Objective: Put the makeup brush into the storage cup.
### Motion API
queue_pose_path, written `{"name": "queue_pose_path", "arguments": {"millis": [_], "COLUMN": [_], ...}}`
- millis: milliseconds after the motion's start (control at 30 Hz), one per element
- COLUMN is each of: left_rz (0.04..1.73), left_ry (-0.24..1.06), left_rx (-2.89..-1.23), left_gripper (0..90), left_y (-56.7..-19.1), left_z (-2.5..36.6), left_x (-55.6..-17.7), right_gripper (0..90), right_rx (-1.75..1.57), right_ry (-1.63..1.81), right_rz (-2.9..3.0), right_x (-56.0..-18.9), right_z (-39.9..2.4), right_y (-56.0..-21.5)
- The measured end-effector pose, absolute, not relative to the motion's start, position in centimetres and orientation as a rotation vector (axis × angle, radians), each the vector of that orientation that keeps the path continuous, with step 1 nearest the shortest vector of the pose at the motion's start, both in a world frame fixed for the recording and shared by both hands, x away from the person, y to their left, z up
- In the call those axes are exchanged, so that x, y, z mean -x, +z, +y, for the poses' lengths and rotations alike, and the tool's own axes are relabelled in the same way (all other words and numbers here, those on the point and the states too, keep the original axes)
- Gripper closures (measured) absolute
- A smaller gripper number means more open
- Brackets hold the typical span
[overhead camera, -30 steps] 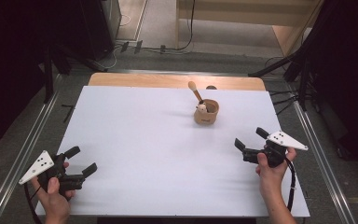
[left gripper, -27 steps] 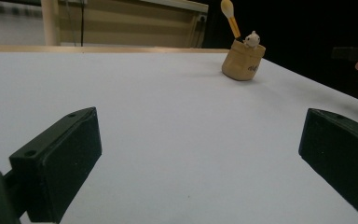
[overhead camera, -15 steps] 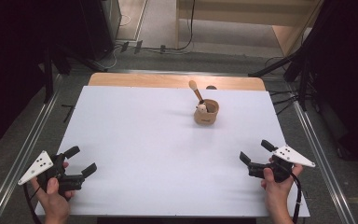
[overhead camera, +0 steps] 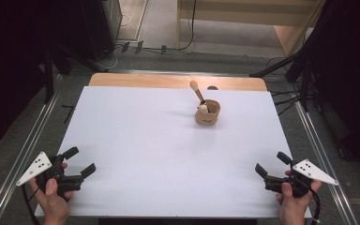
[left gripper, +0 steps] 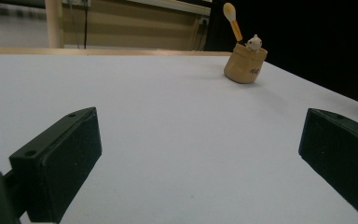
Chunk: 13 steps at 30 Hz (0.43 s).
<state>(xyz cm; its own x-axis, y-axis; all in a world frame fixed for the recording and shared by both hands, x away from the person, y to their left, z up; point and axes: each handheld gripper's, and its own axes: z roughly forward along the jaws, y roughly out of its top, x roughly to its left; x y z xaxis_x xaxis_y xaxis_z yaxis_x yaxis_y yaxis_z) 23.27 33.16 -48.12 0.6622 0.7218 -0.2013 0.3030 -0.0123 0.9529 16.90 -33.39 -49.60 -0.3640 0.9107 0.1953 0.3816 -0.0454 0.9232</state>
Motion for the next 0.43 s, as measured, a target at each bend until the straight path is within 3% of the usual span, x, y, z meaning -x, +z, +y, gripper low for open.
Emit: {"name": "queue_pose_path", "arguments": {"millis": [433], "left_rz": [0.849], "left_ry": [0.411], "left_rx": [-1.602], "left_gripper": [0.0], "left_y": [-47.83], "left_z": [32.74], "left_x": [-23.28], "right_gripper": [0.0], "right_rx": [-1.383], "right_ry": [1.398], "right_rz": [1.738], "right_x": [-16.36], "right_z": [-33.41], "right_y": [-49.68]}}
